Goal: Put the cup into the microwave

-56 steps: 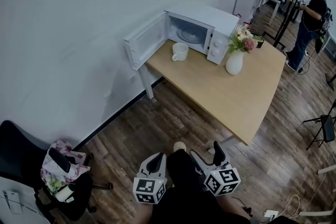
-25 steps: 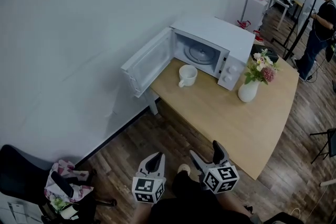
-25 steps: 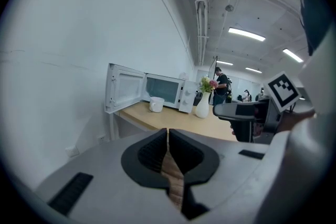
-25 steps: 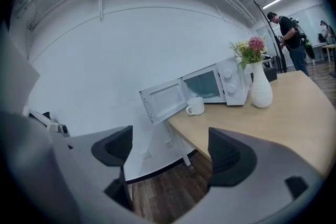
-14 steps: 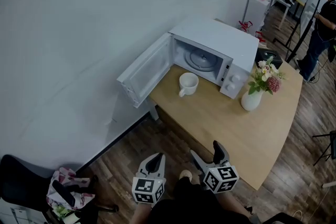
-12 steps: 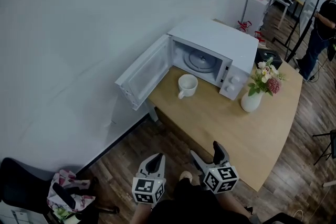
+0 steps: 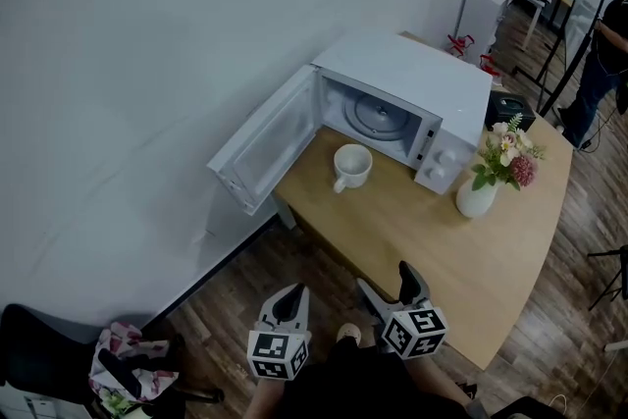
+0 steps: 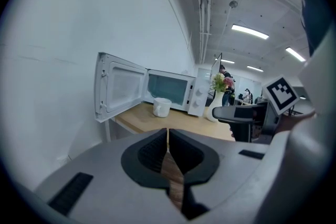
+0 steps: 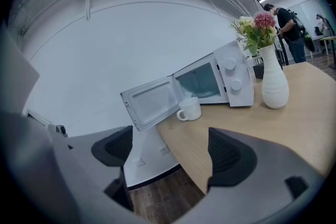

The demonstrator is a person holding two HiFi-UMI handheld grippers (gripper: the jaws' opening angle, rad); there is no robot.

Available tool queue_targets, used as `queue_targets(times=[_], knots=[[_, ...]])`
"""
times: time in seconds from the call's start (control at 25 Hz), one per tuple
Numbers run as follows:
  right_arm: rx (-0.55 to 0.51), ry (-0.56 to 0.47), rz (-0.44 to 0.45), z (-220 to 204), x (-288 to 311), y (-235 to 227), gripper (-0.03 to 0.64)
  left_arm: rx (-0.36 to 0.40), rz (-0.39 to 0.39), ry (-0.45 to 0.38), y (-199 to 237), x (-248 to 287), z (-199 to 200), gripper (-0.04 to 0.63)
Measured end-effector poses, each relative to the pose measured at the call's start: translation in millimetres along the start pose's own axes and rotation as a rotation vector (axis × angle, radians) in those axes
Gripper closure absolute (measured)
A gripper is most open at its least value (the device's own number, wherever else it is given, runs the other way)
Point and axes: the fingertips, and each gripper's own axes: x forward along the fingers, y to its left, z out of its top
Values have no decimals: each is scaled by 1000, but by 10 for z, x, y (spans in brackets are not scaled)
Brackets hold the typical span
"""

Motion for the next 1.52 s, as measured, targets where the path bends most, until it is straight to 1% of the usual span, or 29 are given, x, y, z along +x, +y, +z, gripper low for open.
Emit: queue_targets(times=[0.32, 0.6, 0.8, 1.12, 1.28, 1.52], knots=[[3, 40, -16, -41, 167, -93, 178, 7, -2, 11, 73, 194, 12, 584], [4, 80, -27, -158, 125, -96, 178, 13, -9, 32, 71, 244, -47, 584], [17, 70, -49, -185, 96, -110, 178, 32, -32, 14, 46, 308, 24, 584], [16, 56, -87, -82, 268, -99, 178, 56, -64, -10, 146, 444, 213, 584], [14, 63, -107, -53, 393, -108, 178, 55, -71, -6, 248, 564, 294, 584], [14, 71, -139, -18, 660, -141, 178, 56, -109, 13, 361, 778, 366, 584]])
